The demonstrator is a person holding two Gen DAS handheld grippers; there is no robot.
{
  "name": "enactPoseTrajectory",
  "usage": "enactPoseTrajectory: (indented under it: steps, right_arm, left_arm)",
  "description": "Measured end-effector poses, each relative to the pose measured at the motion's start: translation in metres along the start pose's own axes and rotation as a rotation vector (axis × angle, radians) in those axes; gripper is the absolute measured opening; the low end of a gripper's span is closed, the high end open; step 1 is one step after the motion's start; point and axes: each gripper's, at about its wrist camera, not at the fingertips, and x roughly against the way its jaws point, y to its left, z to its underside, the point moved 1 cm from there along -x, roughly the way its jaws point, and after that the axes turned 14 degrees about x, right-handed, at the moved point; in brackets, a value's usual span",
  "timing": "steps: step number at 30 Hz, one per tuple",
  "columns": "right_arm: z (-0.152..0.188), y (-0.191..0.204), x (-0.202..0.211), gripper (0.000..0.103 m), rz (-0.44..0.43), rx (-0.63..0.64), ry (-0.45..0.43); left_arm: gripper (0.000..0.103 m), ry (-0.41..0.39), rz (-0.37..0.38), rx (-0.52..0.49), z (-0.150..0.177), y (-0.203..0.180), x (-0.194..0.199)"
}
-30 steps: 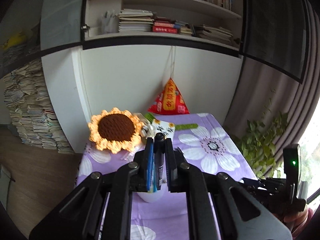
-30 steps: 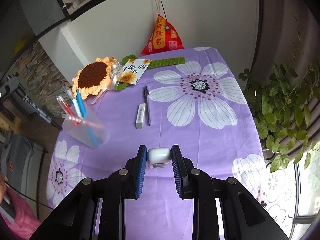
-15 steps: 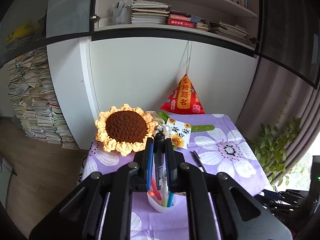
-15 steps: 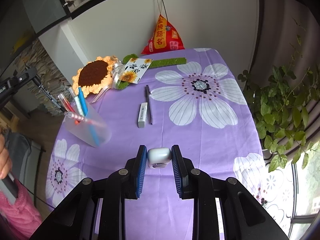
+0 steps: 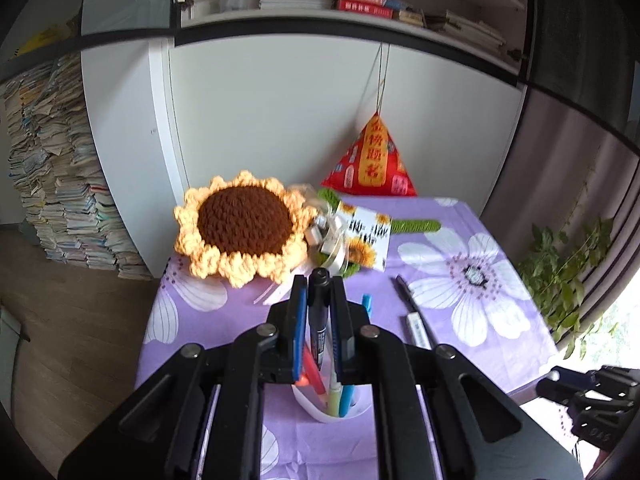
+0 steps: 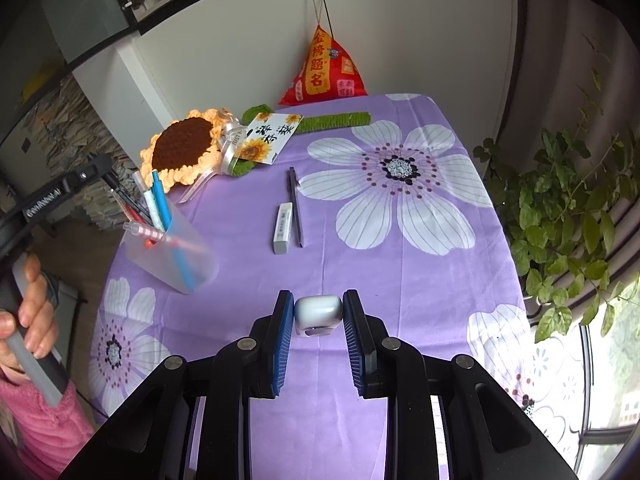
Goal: Organize stationery
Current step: 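Carry the black marker into the frosted cup and open the left tool, then carry the white correction tape over the frosted cup with the right tool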
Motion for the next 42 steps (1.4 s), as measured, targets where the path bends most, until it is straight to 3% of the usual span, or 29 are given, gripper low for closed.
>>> enactPoseTrajectory:
  steps: [7,12,16,28,34,42]
  right_arm:
    - [-0.004,0.007,0.000,0.026,0.002,0.014,-0.001]
    - [-0.017,0.017,0.006,0.026,0.000,0.043,-0.024]
    - [-0.037,0.035,0.020,0.026,-0.010,0.095,-0.082]
    - [-0.098,0.109,0.039,0.026,-0.080,0.250,-0.207]
    - [-0.108,0.145,0.021,0.026,-0.108,0.326,-0.181]
    - [-0.102,0.158,-0.021,0.026,-0.095,0.354,-0.077]
  left_arm:
    - [0.009,0.062,-0.001,-0.003,0.012,0.004,-0.015]
    - [0.011,0.006,-0.003,0.001,0.011,0.008,0.007]
    - [0.032,-0.067,-0.002,0.027,0.013,0.019,0.034]
    - [0.033,-0.082,-0.069,0.146,0.045,0.079,0.058]
    - [0.034,-0.090,-0.086,0.170,0.050,0.096,0.063]
    - [0.034,-0.065,-0.077,0.183,0.055,0.105,0.055]
